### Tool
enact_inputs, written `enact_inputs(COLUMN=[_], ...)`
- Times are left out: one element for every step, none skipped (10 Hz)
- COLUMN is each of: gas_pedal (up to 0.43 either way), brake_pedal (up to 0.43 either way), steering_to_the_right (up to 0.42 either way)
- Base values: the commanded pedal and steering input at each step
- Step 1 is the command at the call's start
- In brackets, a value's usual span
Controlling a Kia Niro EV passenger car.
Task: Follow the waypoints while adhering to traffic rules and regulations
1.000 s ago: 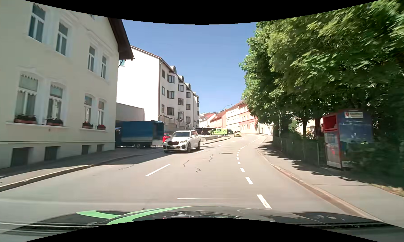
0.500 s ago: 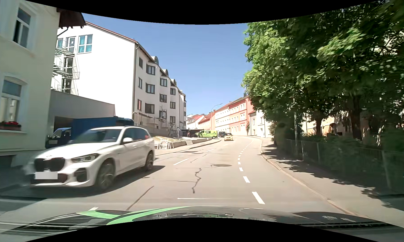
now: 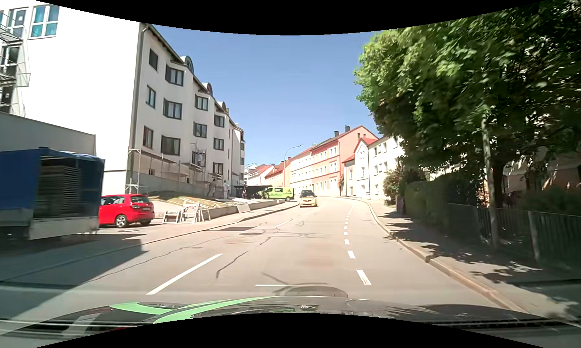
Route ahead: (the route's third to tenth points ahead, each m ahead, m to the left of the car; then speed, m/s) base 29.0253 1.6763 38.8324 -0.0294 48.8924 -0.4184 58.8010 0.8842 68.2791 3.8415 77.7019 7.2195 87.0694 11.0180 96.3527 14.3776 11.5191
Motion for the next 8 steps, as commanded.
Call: enact_inputs(gas_pedal=[0.177,0.177,0.177,0.177,0.177,0.177,0.177,0.189], brake_pedal=[0.0,0.0,0.0,0.0,0.0,0.0,0.0,0.0], steering_to_the_right=[0.061,0.065,0.068,0.069,0.069,0.068,0.065,0.06])
